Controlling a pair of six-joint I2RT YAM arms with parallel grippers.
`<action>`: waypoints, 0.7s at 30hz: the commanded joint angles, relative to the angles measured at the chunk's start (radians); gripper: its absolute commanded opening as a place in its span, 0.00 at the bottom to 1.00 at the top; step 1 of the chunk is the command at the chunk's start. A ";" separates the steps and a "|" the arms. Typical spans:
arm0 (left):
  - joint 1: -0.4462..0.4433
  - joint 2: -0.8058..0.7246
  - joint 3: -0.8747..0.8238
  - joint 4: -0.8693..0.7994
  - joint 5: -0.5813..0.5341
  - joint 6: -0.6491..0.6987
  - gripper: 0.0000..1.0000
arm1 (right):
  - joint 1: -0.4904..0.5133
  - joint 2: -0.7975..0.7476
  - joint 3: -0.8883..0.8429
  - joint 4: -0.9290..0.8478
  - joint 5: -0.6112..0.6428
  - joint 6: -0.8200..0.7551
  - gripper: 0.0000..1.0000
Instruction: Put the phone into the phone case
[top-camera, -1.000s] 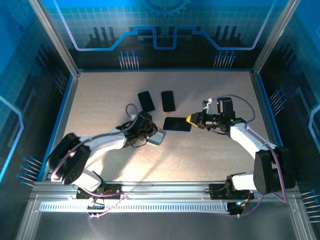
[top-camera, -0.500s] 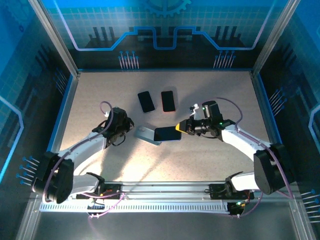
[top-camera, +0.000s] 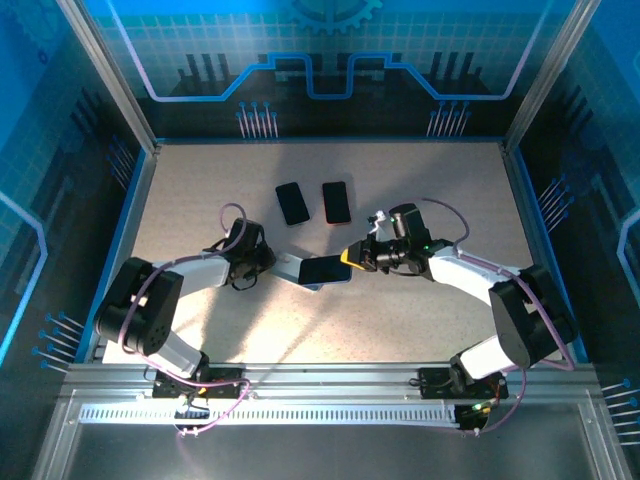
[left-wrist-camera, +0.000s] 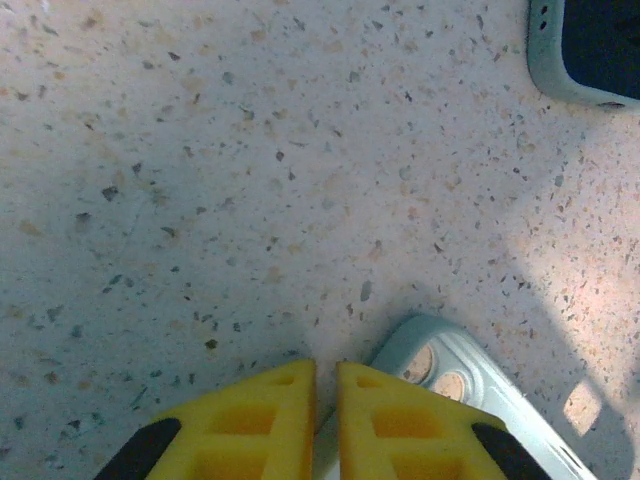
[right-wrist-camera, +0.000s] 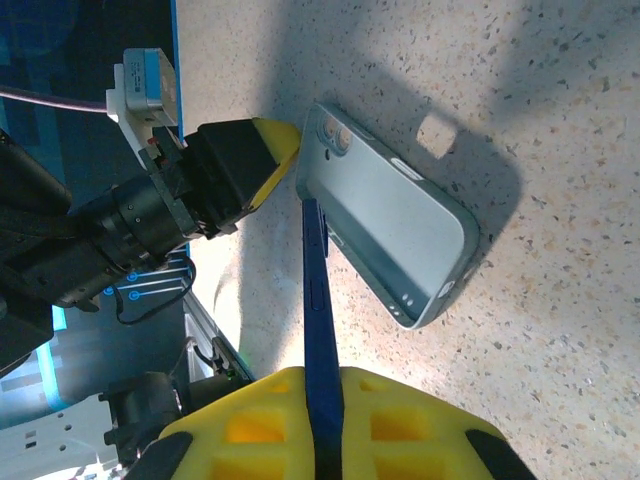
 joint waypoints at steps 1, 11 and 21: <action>0.001 0.013 0.013 0.030 0.052 0.007 0.14 | 0.010 0.016 0.046 0.048 -0.013 0.012 0.00; -0.075 -0.098 -0.068 0.015 0.049 -0.088 0.14 | 0.008 0.051 0.044 0.053 -0.031 0.005 0.00; -0.115 -0.239 -0.127 -0.031 0.022 -0.141 0.15 | 0.012 0.096 0.036 0.085 -0.046 0.013 0.00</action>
